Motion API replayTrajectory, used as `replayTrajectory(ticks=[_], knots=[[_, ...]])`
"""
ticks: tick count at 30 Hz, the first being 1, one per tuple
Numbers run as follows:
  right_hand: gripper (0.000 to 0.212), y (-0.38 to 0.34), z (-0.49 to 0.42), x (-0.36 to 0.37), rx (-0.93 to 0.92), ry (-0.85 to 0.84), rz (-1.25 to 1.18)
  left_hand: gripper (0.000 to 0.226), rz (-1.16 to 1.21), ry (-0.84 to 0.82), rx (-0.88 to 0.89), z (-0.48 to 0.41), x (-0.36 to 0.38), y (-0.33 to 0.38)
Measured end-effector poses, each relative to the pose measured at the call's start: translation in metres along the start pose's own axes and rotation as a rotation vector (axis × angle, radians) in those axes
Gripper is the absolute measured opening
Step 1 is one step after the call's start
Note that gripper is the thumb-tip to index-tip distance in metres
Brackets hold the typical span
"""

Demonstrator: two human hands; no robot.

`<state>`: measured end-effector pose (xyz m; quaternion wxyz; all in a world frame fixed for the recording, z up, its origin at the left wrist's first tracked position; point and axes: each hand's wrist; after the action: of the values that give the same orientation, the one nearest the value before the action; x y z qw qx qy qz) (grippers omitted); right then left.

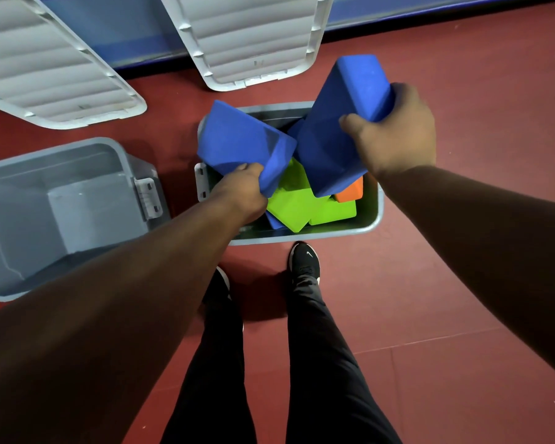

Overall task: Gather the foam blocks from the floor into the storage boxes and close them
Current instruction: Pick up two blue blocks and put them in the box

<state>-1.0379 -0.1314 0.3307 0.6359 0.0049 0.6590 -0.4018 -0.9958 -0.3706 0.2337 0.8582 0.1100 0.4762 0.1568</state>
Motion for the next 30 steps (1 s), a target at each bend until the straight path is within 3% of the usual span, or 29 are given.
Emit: replayTrajectory(ticks=[6,12,15,18,22,25,30], knots=[[0.076,0.007,0.001,-0.006,-0.003,0.025,-0.139,0.040,-0.005,0.042,-0.039,-0.002,-0.004,-0.004],[0.067,0.005,-0.007,-0.001,-0.033,0.038,-0.295,0.051,-0.044,-0.029,-0.069,0.006,0.004,-0.004],[0.070,0.005,-0.009,0.006,-0.161,0.041,-0.301,0.051,-0.043,-0.039,-0.068,0.011,0.011,-0.005],[0.072,0.018,-0.005,0.020,-0.395,0.026,-0.118,0.040,-0.028,-0.047,-0.074,0.014,0.022,-0.007],[0.068,0.054,0.015,0.044,-0.647,-0.283,0.345,0.042,-0.022,-0.045,-0.087,0.013,0.036,-0.010],[0.075,0.078,0.031,0.054,-0.514,-0.581,0.606,0.043,-0.052,-0.021,-0.069,0.011,0.043,-0.013],[0.072,0.091,0.044,0.056,-0.379,-0.671,0.552,0.042,-0.089,-0.005,-0.033,0.014,0.049,-0.015]])
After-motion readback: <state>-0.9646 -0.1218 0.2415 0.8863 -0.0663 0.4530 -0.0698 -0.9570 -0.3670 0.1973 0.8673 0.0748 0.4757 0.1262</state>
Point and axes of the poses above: each hand's wrist, its own z-axis away from the middle knuckle, its own x-axis out of the palm, y = z × x, and after that the axes turned 14 degrees about y, right-handed
